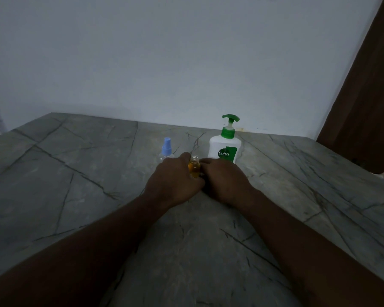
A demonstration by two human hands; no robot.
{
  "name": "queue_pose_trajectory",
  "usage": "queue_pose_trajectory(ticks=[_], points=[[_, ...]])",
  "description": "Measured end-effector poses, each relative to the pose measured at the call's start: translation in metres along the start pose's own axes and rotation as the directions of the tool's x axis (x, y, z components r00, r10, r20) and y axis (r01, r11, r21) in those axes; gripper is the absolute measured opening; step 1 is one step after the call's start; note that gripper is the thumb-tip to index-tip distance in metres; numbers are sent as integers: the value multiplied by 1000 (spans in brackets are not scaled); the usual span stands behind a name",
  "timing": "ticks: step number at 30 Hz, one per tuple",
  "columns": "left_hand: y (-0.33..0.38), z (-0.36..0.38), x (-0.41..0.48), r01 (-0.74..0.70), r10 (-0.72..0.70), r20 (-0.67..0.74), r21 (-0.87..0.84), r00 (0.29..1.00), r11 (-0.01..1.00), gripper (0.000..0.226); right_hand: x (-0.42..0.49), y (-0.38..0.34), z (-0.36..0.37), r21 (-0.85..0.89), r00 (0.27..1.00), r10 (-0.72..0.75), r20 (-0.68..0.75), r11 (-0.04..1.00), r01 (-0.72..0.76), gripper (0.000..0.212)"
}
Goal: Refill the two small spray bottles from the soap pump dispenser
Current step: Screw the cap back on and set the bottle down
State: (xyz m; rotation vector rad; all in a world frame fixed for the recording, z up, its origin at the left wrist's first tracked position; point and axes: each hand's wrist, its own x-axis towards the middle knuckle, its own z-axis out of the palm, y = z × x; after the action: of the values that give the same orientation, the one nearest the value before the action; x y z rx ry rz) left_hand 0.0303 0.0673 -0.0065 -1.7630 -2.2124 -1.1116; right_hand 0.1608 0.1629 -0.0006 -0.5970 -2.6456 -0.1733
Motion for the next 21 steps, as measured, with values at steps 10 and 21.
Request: queue_pose_trajectory(ticks=[10, 21], points=[[1, -3, -1, -50, 50, -15, 37, 999, 998, 37, -2, 11, -6, 47, 1000, -7, -10, 999, 7, 30], [6, -10, -2, -10, 8, 57, 45, 998, 999, 39, -2, 6, -34, 692, 818, 389, -424, 721, 16, 14]])
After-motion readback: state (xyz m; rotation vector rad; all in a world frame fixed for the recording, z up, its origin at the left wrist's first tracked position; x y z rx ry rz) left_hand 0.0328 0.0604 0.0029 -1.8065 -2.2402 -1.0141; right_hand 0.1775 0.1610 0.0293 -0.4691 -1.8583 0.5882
